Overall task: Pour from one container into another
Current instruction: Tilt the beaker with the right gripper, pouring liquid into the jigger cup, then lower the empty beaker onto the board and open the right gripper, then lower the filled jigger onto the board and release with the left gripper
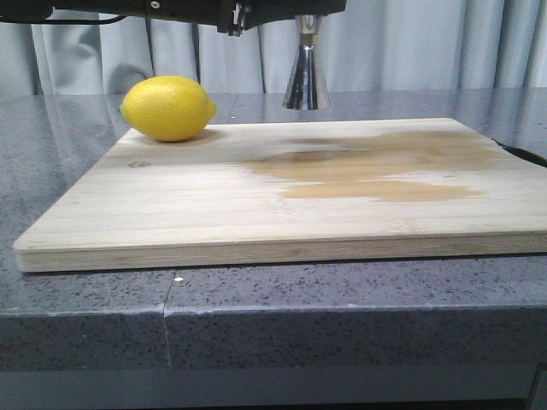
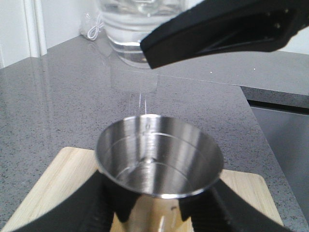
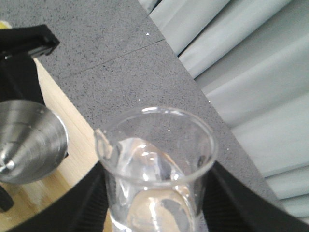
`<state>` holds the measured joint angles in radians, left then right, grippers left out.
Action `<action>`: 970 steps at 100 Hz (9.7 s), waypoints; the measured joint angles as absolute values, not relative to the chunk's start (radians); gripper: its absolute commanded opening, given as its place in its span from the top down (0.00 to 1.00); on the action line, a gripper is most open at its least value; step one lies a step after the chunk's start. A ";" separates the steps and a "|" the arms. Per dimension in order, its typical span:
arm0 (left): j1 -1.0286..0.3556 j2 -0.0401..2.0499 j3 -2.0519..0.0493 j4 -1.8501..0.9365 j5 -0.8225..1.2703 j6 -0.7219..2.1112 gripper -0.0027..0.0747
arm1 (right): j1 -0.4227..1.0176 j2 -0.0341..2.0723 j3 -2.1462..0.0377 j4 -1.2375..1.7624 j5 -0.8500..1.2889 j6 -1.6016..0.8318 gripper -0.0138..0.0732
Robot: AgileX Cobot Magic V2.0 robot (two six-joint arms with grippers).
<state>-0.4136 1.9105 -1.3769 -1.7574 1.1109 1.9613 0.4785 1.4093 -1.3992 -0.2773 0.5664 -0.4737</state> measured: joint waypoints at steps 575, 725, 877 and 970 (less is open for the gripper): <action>-0.414 1.911 -1.377 -1.756 1.110 1.961 0.59 | 0.277 1.320 -0.276 0.086 -0.763 -0.073 0.50; -0.414 1.911 -1.377 -1.756 1.110 1.961 0.59 | 0.277 0.853 -0.325 0.082 -0.613 -0.147 0.27; -0.414 2.021 -1.379 -1.699 1.162 2.034 0.42 | 0.277 0.841 -0.350 0.052 -0.512 -0.186 0.27; -0.414 1.478 -1.448 -0.472 1.049 0.820 0.37 | 0.123 0.840 -0.926 0.097 0.815 -0.111 0.27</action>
